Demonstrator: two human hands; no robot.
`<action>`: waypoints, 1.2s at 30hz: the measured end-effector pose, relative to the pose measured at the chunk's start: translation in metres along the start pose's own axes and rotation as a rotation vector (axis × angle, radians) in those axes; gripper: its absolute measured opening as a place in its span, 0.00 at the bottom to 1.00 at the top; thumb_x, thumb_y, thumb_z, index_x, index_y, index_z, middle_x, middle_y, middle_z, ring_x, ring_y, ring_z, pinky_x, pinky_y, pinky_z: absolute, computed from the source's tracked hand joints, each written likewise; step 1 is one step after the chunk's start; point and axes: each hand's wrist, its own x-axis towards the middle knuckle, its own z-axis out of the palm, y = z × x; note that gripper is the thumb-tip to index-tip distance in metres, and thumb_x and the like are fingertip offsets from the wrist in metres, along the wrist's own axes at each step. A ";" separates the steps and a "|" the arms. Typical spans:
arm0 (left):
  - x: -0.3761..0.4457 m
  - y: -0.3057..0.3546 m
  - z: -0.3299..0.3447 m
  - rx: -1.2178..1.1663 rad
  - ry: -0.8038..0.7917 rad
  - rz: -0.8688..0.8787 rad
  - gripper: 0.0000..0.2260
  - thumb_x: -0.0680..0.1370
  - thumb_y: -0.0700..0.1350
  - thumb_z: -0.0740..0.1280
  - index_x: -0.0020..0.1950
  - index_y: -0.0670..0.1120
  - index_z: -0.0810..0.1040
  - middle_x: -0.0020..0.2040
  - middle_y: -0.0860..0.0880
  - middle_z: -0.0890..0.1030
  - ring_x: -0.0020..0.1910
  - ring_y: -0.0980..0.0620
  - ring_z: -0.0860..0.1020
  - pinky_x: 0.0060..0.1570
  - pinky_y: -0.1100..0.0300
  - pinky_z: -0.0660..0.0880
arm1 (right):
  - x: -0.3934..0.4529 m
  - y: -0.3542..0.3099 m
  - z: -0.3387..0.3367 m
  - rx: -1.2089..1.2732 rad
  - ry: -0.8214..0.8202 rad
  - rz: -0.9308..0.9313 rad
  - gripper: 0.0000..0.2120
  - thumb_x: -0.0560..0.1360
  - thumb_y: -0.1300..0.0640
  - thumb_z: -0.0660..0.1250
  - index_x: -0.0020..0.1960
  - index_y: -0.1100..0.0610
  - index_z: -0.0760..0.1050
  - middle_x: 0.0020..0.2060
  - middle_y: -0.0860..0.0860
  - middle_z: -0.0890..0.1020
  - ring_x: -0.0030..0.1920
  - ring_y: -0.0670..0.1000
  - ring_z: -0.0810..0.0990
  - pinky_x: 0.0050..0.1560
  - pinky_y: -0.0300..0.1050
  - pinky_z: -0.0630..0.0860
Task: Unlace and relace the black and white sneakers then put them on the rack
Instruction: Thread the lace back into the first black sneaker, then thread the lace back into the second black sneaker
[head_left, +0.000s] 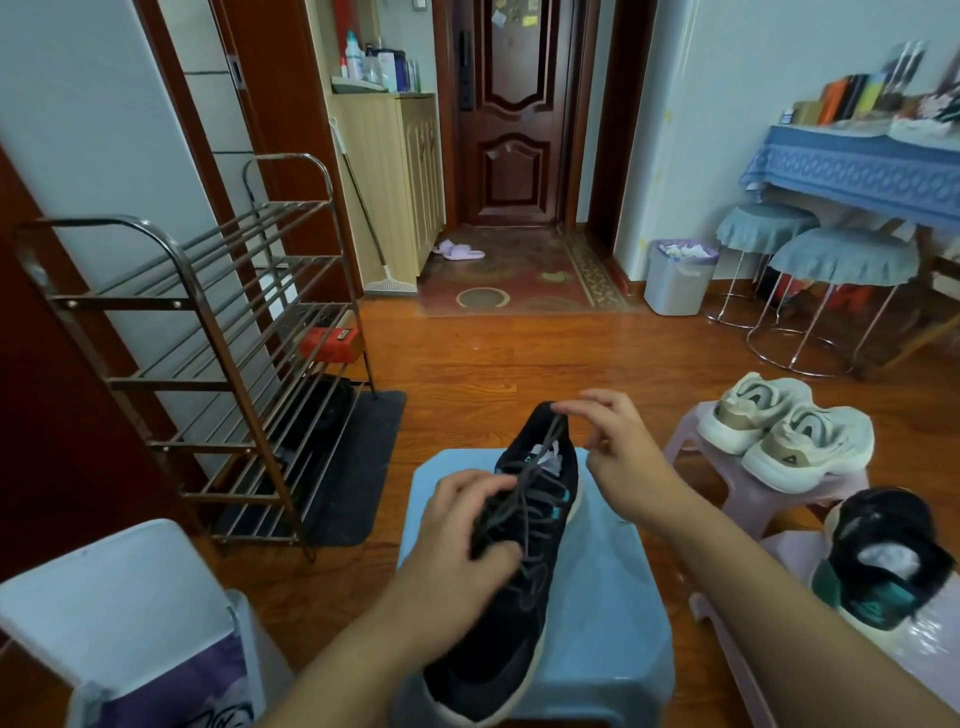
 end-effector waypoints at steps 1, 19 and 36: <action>-0.004 0.003 0.010 0.161 -0.024 -0.016 0.35 0.71 0.62 0.68 0.76 0.66 0.59 0.72 0.65 0.59 0.72 0.65 0.61 0.74 0.57 0.62 | 0.000 0.004 0.000 -0.034 -0.028 0.024 0.39 0.71 0.79 0.56 0.66 0.39 0.73 0.71 0.42 0.63 0.61 0.41 0.71 0.59 0.37 0.72; 0.005 -0.044 -0.036 0.819 0.158 -0.206 0.44 0.77 0.44 0.67 0.82 0.60 0.39 0.83 0.49 0.43 0.82 0.46 0.40 0.80 0.43 0.40 | -0.052 -0.003 -0.022 -0.214 -0.313 -0.065 0.18 0.70 0.56 0.78 0.53 0.42 0.75 0.57 0.39 0.76 0.55 0.40 0.75 0.57 0.42 0.75; 0.118 0.094 0.312 0.563 -0.409 0.283 0.23 0.80 0.49 0.67 0.74 0.58 0.67 0.66 0.51 0.71 0.62 0.49 0.76 0.55 0.54 0.76 | -0.232 0.167 -0.216 -0.403 0.738 1.000 0.12 0.78 0.51 0.70 0.52 0.56 0.70 0.56 0.57 0.69 0.40 0.59 0.76 0.46 0.57 0.79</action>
